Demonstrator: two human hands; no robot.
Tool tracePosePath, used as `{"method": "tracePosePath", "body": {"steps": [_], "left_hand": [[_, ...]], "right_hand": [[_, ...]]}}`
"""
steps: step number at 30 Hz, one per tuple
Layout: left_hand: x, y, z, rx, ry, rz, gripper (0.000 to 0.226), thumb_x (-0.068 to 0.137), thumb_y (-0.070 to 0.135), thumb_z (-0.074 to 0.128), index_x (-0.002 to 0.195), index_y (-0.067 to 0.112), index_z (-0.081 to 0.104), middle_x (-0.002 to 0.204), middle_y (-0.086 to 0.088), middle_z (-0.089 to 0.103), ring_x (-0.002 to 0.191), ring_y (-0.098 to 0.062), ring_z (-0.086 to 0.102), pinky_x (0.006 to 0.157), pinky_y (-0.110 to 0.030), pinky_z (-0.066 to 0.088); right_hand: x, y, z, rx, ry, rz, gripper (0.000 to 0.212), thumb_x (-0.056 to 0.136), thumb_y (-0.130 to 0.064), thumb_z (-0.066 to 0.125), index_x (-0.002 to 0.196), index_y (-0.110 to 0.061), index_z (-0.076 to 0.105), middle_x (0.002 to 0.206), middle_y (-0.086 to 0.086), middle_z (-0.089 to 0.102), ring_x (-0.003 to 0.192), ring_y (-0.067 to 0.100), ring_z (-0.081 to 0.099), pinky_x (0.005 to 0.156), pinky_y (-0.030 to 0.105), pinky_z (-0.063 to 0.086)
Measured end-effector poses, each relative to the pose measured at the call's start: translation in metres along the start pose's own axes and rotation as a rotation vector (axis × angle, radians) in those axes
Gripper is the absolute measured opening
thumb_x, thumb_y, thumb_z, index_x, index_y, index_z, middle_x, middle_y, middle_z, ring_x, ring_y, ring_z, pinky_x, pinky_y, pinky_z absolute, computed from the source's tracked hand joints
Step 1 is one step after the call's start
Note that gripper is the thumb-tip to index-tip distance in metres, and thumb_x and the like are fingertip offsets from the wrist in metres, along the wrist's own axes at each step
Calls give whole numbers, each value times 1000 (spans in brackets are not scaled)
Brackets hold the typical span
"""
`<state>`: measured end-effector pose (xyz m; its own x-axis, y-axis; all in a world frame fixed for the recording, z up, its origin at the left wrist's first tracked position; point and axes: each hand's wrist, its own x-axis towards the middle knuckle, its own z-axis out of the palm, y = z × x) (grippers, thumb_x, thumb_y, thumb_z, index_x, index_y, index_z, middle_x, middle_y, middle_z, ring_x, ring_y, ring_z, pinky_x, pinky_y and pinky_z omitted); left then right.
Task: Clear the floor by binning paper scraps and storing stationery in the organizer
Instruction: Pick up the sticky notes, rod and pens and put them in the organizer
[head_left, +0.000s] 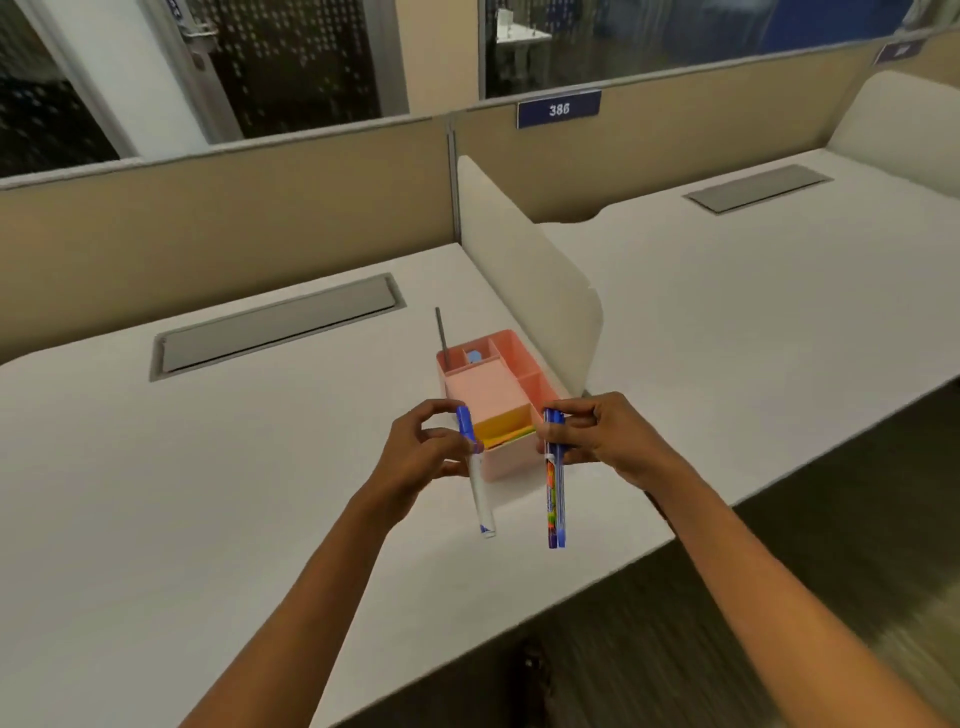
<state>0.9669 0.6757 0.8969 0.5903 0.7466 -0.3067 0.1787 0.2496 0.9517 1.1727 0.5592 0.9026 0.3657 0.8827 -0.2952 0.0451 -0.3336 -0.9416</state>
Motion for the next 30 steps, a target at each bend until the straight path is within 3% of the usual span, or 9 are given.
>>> {"method": "tracePosePath", "body": {"steps": [4, 8, 13, 17, 22, 30], "left_hand": [[65, 41, 22, 14, 105, 89, 40, 81, -6, 63, 113, 16, 55, 97, -15, 71, 89, -26, 70, 63, -30, 58], [126, 69, 35, 115, 180, 178, 43, 81, -4, 65, 116, 16, 53, 102, -15, 69, 91, -28, 69, 74, -38, 61], [183, 84, 49, 256, 241, 272, 49, 78, -6, 67, 116, 19, 51, 106, -15, 65, 90, -24, 68, 71, -33, 61], [211, 78, 59, 389, 234, 289, 49, 80, -4, 67, 118, 20, 47, 105, -14, 66, 85, -24, 67, 70, -31, 60], [233, 66, 62, 526, 274, 299, 50, 82, -3, 65, 122, 18, 42, 110, -10, 60, 82, -18, 62, 60, -11, 48], [246, 45, 59, 628, 173, 243, 49, 81, -1, 67, 119, 18, 43, 117, -9, 57, 82, -20, 62, 67, -19, 52]], "right_hand": [[57, -27, -42, -53, 49, -102, 38, 81, -13, 75, 119, -8, 67, 92, 13, 76, 85, 25, 74, 78, 44, 60], [98, -39, -47, -145, 116, -202, 39, 82, -15, 75, 120, -9, 68, 97, 9, 76, 82, 17, 74, 74, 37, 62], [133, -38, -36, -347, 185, -273, 40, 84, -18, 72, 123, -13, 66, 108, 6, 73, 86, 12, 70, 87, 31, 55], [143, -32, -33, -408, 147, -240, 35, 86, -22, 70, 120, -13, 68, 105, 8, 73, 90, 20, 70, 88, 30, 55], [153, -19, -31, -427, 90, -174, 39, 88, -23, 67, 126, -17, 64, 111, 5, 72, 95, 22, 69, 94, 39, 55], [162, -3, -23, -474, 81, -141, 38, 87, -23, 69, 124, -18, 65, 111, 3, 73, 92, 18, 70, 93, 28, 51]]}}
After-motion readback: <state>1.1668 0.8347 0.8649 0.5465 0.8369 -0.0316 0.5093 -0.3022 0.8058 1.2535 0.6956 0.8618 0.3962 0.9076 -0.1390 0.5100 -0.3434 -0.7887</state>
